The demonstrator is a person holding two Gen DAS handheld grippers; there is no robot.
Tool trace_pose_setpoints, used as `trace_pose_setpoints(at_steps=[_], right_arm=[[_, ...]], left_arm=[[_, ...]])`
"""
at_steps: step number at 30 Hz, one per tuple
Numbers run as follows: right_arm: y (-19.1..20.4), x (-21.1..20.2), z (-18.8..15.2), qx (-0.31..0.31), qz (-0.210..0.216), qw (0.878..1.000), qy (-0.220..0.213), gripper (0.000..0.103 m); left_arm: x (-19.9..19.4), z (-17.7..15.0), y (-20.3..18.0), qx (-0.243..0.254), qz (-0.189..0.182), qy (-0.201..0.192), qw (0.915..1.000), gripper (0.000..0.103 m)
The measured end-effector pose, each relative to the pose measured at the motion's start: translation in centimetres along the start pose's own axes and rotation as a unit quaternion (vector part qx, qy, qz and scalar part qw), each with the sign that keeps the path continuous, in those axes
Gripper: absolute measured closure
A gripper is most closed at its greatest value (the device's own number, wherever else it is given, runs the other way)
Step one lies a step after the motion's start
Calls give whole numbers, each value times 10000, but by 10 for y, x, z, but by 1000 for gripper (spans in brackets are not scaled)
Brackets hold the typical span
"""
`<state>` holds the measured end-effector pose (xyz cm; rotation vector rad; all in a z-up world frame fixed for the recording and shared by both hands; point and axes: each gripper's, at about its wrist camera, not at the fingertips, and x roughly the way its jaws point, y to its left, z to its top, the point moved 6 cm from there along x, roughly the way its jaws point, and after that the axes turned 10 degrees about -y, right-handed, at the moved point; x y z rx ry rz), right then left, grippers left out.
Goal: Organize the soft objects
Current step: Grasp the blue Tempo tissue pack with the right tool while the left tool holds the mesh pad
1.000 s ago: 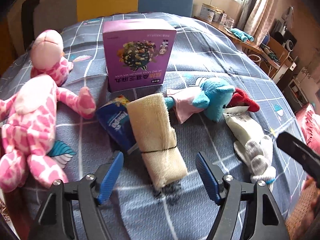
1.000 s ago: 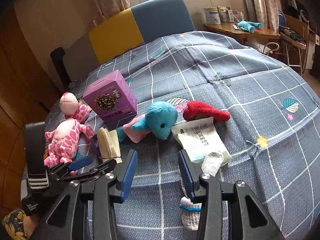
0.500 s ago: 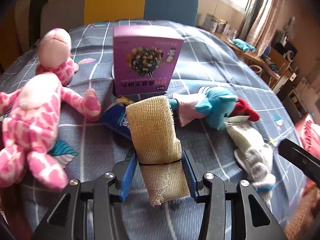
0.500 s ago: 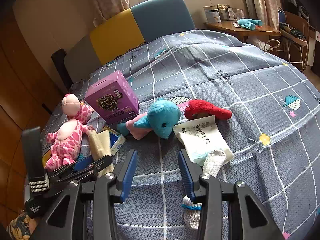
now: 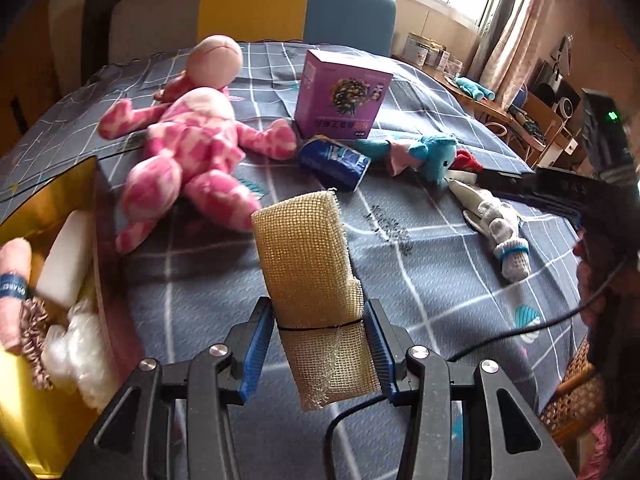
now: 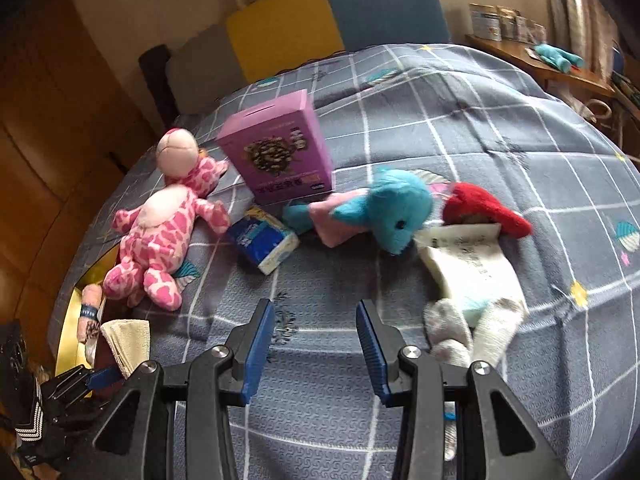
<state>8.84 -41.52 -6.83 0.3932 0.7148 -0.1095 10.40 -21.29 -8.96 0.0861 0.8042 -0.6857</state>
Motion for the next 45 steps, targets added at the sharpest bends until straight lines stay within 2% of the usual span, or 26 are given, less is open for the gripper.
trace_pose_setpoints(at_steps=[3, 7, 11, 16, 20, 24, 25, 27, 28, 30, 37, 38, 39, 41, 45], right_arm=[[36, 27, 8, -521, 260, 9980, 241, 60], [68, 71, 19, -1132, 261, 9920, 504, 60], [93, 107, 26, -1894, 240, 9785, 782, 56], [104, 142, 35, -2521, 17, 9623, 1016, 51], [101, 168, 32, -2723, -144, 9529, 1331, 46], [94, 177, 34, -2724, -225, 9519, 1385, 46], [93, 175, 35, -2665, -170, 9540, 1361, 49], [92, 168, 37, -2603, -68, 9569, 1287, 67], [91, 163, 38, -2594, -79, 9579, 1232, 71], [91, 150, 40, -2539, -78, 9607, 1119, 94], [90, 99, 30, -2577, 208, 9614, 948, 94], [88, 94, 28, -2585, 221, 9609, 963, 90], [84, 91, 26, -2632, 190, 9596, 978, 75], [85, 94, 22, -2680, 107, 9574, 1070, 58], [82, 112, 22, -2657, 34, 9564, 1212, 52]], left_arm=[[-14, -9, 12, -65, -6, -37, 10000, 56], [-31, -11, 27, -270, -49, -116, 9996, 56], [-50, -7, 37, -384, -107, -367, 9985, 57], [-65, -3, 52, -618, -135, -522, 9966, 58], [-75, -2, 55, -527, -117, -666, 9963, 58], [-75, -4, 58, -551, -122, -617, 9965, 59], [-75, -4, 58, -553, -131, -606, 9965, 59], [-75, -4, 58, -571, -147, -615, 9964, 59], [-74, -4, 59, -582, -152, -617, 9963, 59], [-74, -3, 59, -595, -141, -638, 9961, 59], [-80, -3, 58, -609, -127, -707, 9956, 59], [-81, -4, 58, -589, -133, -711, 9956, 59], [-82, -4, 57, -581, -147, -718, 9956, 59], [-85, -5, 55, -570, -184, -730, 9955, 59], [-88, -5, 50, -505, -232, -757, 9956, 59]])
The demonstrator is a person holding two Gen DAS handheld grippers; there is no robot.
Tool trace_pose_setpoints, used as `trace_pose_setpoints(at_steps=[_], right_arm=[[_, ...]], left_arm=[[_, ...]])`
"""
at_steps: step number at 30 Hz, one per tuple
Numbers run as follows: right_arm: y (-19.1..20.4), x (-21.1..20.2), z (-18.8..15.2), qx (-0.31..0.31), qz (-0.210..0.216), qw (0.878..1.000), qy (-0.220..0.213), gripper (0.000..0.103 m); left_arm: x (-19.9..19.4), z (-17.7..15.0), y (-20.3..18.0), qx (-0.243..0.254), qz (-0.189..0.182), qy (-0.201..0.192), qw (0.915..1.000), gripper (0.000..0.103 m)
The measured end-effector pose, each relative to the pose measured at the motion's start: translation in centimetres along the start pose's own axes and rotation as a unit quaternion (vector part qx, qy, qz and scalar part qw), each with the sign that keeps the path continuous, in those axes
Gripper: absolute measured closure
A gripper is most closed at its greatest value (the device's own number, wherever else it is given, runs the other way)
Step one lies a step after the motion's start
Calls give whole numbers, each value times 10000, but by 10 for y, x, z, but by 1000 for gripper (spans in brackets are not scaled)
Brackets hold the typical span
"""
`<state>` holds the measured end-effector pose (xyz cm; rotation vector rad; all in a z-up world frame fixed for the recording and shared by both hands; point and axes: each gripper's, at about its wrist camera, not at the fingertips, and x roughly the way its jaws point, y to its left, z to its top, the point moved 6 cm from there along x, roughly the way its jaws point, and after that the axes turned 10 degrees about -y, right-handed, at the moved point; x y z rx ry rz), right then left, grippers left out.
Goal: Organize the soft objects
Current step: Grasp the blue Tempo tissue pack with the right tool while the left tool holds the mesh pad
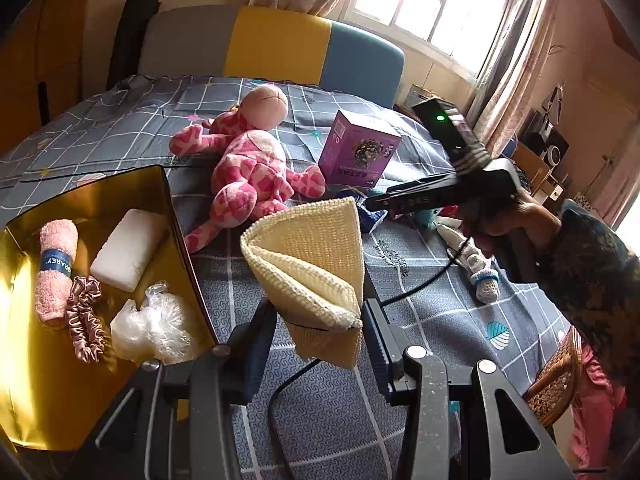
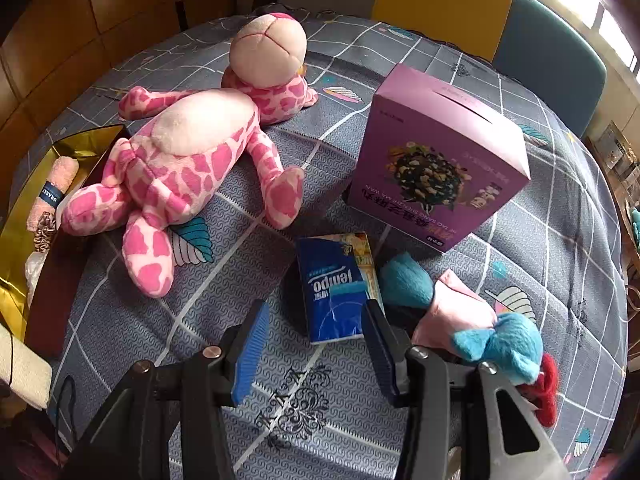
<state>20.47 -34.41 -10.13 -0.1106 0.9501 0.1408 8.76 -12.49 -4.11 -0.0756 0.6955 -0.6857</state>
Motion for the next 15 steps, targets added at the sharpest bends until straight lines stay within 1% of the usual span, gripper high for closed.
trace_pose_setpoints(at_steps=[5, 7, 9, 11, 12, 15], right_arm=[[3, 37, 12, -431, -201, 9983, 322, 48], [0, 50, 14, -501, -294, 9973, 443, 47], [-3, 60, 13, -531, -356, 9965, 536, 43], [-5, 66, 11, -495, -366, 9965, 569, 44], [-6, 67, 10, -381, -308, 9972, 568, 50], [-5, 58, 6, -280, -313, 9986, 328, 51]], left_arm=[[-1, 0, -3, 60, -37, 5, 10000, 59], [-2, 1, -4, 80, -49, -5, 10000, 59], [-4, 2, -3, 83, -44, -13, 10000, 59], [-4, 2, -3, 86, -48, -5, 10000, 59], [-4, 2, -2, 83, -43, -1, 10000, 59], [-1, 0, 0, 50, -37, 44, 10000, 59]])
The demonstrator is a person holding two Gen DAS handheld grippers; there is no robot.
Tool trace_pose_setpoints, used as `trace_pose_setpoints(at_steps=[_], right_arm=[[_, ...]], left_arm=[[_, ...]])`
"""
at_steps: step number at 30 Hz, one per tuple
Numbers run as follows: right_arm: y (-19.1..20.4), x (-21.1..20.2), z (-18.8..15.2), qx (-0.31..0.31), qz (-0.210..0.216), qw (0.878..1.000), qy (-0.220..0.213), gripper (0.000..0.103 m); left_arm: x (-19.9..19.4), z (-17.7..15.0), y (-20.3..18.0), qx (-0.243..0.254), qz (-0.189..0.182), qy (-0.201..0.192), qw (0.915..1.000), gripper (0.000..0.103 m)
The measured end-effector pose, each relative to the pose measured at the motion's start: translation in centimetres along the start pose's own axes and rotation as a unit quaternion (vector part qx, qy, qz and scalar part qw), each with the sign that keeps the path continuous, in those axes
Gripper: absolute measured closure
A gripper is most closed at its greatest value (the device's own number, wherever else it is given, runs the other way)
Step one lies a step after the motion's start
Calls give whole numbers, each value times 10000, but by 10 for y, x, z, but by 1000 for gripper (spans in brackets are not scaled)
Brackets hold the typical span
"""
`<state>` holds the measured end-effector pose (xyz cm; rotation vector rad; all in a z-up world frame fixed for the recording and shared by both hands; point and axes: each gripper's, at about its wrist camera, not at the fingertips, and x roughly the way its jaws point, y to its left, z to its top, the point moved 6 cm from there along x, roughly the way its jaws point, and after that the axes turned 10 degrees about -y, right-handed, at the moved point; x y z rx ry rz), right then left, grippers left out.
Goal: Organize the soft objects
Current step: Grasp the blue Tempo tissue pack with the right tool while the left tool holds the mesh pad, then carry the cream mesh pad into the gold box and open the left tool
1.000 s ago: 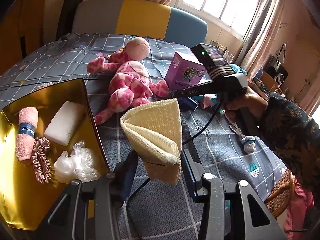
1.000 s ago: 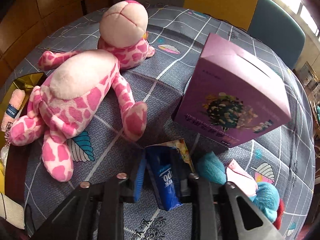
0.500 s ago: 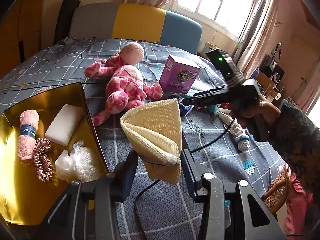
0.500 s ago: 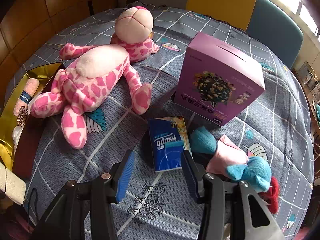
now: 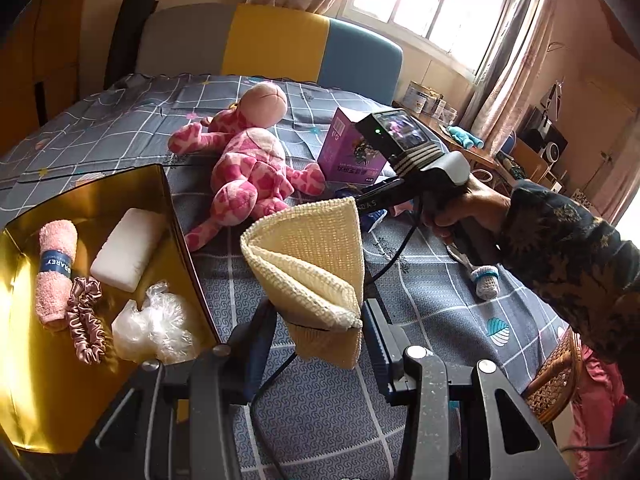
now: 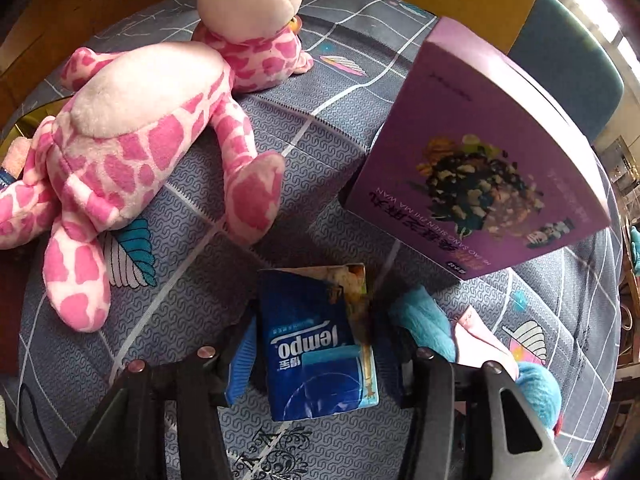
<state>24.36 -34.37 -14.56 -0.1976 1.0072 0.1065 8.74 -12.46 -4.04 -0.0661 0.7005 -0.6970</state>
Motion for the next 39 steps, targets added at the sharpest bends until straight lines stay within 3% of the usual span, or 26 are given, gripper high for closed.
trace_pose_setpoints(at_steps=[5, 11, 17, 23, 31, 39], right_arm=[[7, -43, -16, 151, -157, 9989, -418, 51], [14, -75, -76, 873, -270, 9958, -9, 51], [23, -91, -146, 1872, -427, 9813, 129, 50], [26, -96, -169, 2343, -541, 9706, -116, 49], [25, -105, -172, 2354, -589, 9698, -235, 49], [20, -110, -177, 2556, -569, 9646, -323, 48]], left_arm=[[0, -1, 2, -33, 21, -4, 10000, 59], [-2, -2, 3, -49, 96, -28, 9999, 59], [-6, -3, 5, -33, 347, -38, 9994, 59], [-13, -1, 13, -41, 779, -87, 9969, 59], [-34, 4, 40, -58, 1408, -282, 9896, 59], [-56, 4, 73, -264, 1701, -358, 9844, 59]])
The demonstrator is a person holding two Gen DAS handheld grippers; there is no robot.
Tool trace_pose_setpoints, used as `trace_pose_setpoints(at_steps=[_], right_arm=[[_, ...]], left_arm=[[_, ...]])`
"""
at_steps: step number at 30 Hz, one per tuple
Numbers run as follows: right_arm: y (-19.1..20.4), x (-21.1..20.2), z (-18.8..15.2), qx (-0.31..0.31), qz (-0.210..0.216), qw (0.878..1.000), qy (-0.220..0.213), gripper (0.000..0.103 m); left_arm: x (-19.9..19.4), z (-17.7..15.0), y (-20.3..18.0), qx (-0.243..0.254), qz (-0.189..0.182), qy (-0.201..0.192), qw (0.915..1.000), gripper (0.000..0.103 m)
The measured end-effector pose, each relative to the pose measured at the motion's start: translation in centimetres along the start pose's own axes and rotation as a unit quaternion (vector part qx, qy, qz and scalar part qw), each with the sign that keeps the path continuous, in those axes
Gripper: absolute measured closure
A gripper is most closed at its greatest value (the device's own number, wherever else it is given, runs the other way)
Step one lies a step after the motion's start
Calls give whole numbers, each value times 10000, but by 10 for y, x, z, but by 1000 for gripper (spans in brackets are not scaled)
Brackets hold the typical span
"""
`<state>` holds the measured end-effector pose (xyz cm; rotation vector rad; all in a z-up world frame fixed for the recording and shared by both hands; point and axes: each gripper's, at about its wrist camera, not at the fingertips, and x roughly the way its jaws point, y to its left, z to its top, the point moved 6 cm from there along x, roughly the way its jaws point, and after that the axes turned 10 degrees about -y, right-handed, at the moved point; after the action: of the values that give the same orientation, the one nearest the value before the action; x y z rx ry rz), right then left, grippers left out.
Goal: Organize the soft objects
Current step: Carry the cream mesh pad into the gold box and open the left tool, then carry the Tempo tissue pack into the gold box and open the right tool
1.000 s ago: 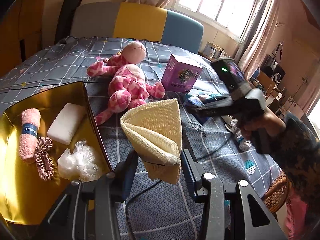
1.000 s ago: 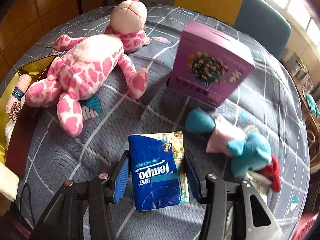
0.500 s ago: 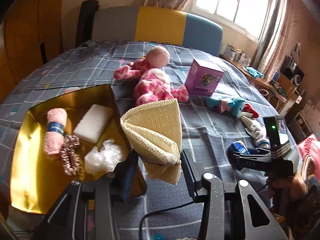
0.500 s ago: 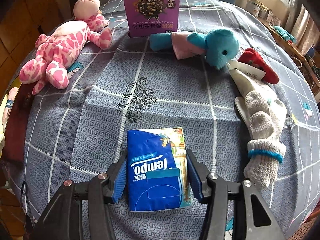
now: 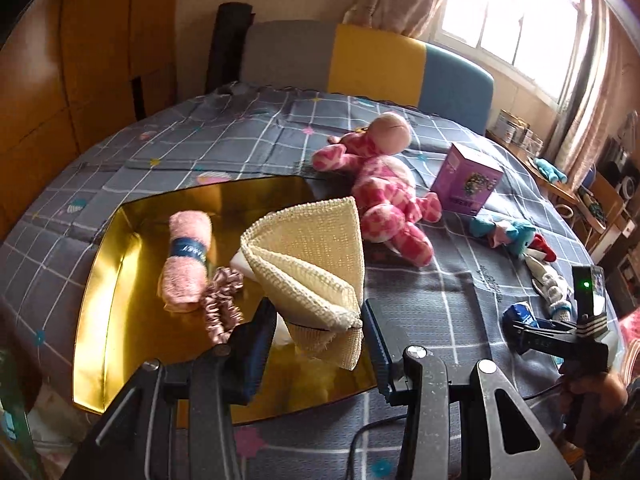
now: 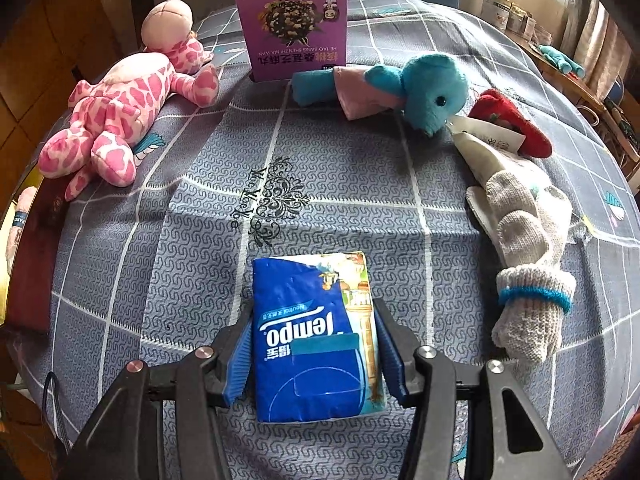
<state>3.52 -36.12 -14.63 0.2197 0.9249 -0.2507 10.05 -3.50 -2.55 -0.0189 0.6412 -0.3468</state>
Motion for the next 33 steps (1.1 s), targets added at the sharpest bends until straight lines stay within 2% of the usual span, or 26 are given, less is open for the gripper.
trace_pose_setpoints(at_steps=[8, 15, 18, 20, 23, 25, 29, 33], right_arm=[[2, -2, -3, -84, -45, 9998, -188, 48], [2, -3, -3, -131, -55, 9997, -223, 48], [2, -4, -3, -159, -69, 9996, -242, 48], [2, -4, -3, -181, -67, 9995, -245, 48], [2, -4, -3, -227, -81, 9993, -280, 49], [2, -5, -4, -255, -106, 9991, -314, 49], [2, -6, -4, -263, -133, 9989, -364, 49], [2, -7, -5, -230, -157, 9986, -448, 49]], left_arm=[[7, -3, 76, -586, 299, 249, 9975, 59], [43, -3, 166, -765, 1122, 551, 9892, 58], [60, -9, 191, -788, 1338, 707, 9853, 57], [72, -14, 201, -699, 1460, 842, 9832, 54], [80, -18, 207, -560, 1721, 964, 9788, 40], [79, -18, 207, -423, 1905, 923, 9764, 35], [69, -14, 200, -431, 2043, 691, 9755, 25], [45, -5, 185, -505, 2242, 156, 9731, 18]])
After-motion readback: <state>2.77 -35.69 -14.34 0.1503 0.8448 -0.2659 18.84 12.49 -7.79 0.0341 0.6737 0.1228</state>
